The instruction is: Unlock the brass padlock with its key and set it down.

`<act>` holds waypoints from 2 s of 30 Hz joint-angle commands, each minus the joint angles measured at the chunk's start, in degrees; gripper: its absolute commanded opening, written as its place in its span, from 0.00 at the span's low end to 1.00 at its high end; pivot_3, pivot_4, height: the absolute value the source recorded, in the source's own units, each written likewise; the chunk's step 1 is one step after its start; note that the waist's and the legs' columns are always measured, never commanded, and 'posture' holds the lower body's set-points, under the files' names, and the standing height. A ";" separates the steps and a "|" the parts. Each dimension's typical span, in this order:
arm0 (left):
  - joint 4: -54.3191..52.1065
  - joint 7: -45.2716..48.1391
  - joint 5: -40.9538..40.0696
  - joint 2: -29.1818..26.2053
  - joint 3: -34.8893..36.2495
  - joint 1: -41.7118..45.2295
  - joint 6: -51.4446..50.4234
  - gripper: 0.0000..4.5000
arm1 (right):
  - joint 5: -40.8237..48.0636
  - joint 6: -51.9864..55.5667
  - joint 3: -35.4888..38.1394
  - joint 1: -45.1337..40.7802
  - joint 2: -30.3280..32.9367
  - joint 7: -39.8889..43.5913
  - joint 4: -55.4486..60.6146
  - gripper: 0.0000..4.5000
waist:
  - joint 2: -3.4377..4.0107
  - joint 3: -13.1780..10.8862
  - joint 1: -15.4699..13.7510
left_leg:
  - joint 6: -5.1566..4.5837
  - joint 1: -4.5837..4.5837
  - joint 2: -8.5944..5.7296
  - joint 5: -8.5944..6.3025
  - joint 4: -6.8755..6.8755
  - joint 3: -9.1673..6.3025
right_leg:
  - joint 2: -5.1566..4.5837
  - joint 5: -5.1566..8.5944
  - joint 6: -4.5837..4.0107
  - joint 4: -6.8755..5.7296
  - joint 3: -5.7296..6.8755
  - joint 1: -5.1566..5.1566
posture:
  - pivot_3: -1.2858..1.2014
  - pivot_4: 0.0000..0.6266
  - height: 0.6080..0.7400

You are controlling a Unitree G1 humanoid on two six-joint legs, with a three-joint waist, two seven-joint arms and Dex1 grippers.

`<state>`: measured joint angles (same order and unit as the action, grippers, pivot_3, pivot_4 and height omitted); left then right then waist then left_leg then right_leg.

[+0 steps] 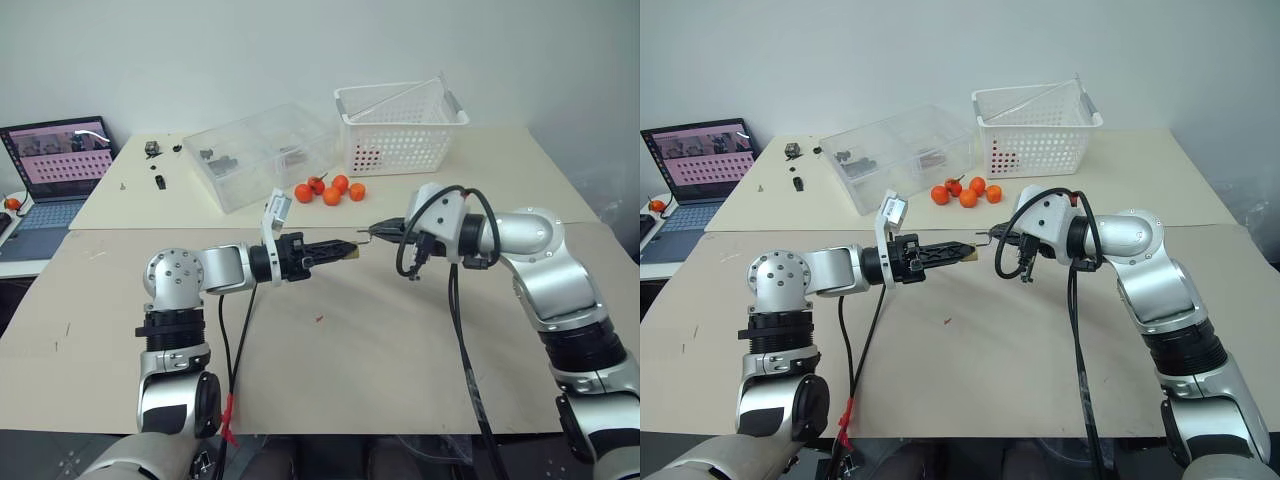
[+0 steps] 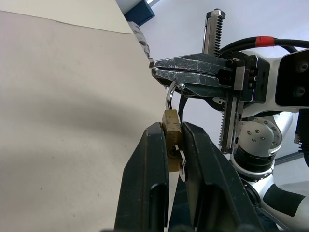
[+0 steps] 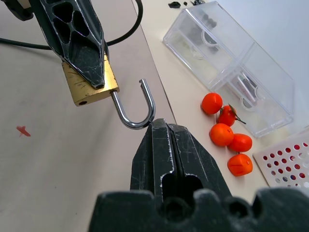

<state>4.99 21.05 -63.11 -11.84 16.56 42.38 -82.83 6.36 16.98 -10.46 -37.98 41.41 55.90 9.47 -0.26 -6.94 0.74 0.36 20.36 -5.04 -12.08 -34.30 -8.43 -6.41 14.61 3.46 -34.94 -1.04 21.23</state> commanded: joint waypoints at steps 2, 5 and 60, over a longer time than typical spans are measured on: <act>-1.86 1.37 -0.91 -1.59 -0.30 0.13 -0.75 0.00 | 1.78 1.98 3.01 -1.31 4.33 3.79 1.67 0.00 | 0.00 0.00 -0.01 | 0.00 0.00 -0.01 0.00 0.00 0.01 | 0.00 0.00 0.00 0.00 0.00 0.00 | 0.52 0.24 1.00; -1.81 2.46 -0.45 -2.92 -1.30 -0.10 -0.81 0.00 | 3.38 3.81 4.07 -1.45 6.56 5.65 1.64 0.00 | 0.00 0.00 0.01 | -0.02 0.00 -0.01 -0.01 0.00 0.04 | 0.00 0.00 0.00 0.02 0.00 -0.01 | 0.52 0.24 1.00; 7.59 13.71 17.62 -11.50 -11.61 -9.60 -0.78 0.85 | 24.82 25.71 7.71 2.10 11.60 4.48 18.57 1.00 | -0.01 0.03 0.32 | -0.44 -0.10 0.07 -0.26 0.03 -0.08 | 0.03 0.02 0.03 0.06 0.02 0.02 | 0.52 0.24 1.00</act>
<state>12.34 35.59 -47.31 -19.90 2.38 33.27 -82.95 31.66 44.42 -3.67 -34.94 52.94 60.61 27.78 -0.27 -6.90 1.06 -0.08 20.25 -4.97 -12.34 -34.26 -8.50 -6.32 14.63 3.49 -34.88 -1.02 21.26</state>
